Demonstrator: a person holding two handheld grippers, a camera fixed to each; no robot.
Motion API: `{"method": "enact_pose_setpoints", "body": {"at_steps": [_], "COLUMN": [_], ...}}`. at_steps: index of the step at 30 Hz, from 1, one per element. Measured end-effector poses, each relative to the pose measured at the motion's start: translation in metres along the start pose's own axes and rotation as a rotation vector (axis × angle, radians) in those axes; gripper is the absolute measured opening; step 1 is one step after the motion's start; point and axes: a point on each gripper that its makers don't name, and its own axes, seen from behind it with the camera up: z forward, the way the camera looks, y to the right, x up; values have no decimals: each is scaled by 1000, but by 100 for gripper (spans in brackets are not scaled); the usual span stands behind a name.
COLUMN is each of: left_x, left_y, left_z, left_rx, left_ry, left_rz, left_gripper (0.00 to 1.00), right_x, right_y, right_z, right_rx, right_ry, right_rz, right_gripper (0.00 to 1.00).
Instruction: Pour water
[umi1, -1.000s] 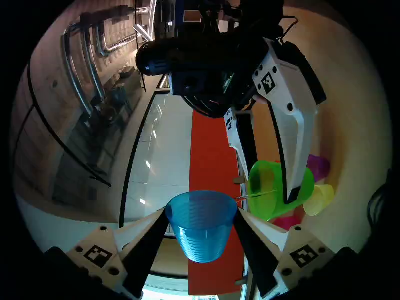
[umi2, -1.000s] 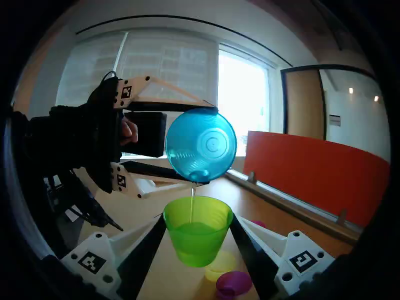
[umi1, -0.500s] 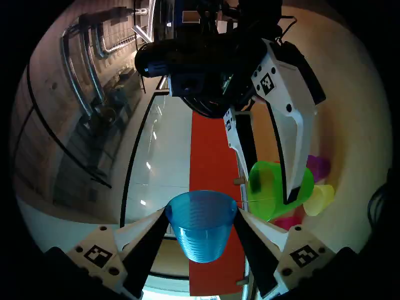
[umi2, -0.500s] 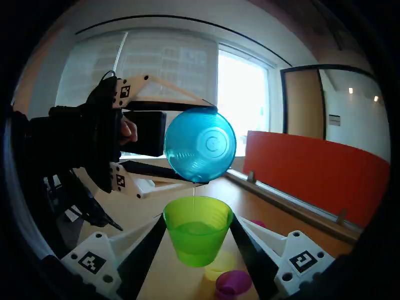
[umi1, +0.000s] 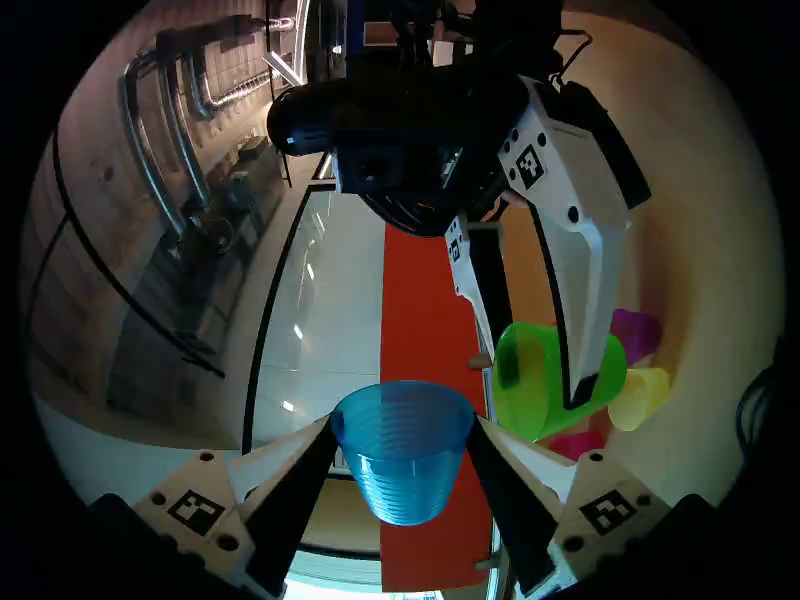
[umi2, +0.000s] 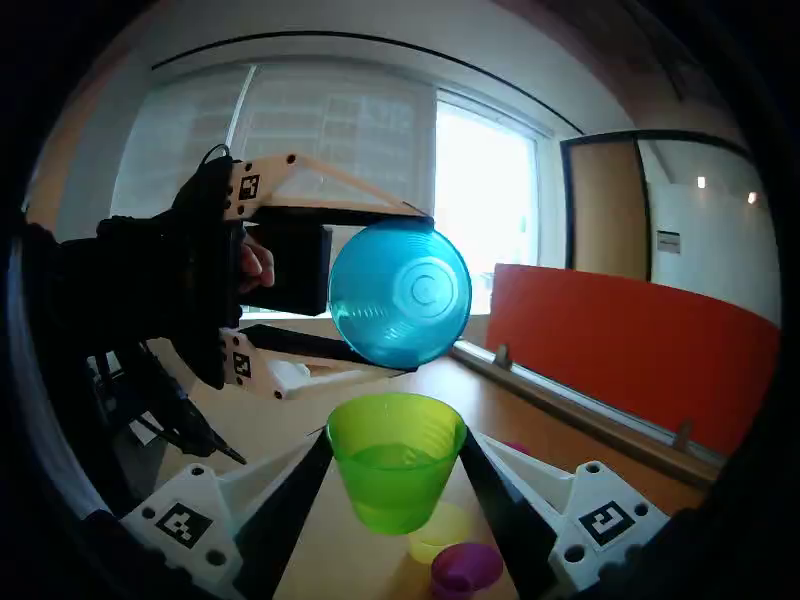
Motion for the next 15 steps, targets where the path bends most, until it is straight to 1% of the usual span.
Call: {"method": "enact_pose_setpoints", "body": {"at_steps": [9, 12, 15], "left_x": [-3, -4, -3], "left_y": [-5, -3, -1], "left_z": [3, 4, 4], "left_rx": [1, -1, -7], "left_ry": [0, -3, 0], "left_rz": [-18, -49, -100], "left_gripper": [87, 87, 87], "right_x": [0, 0, 0], "right_y": [0, -1, -1], "right_z": [0, 0, 0], "right_rx": [-2, -3, -4], "right_ry": [0, -1, -1], "right_rz": [0, 0, 1], "right_gripper": [92, 92, 92]}}
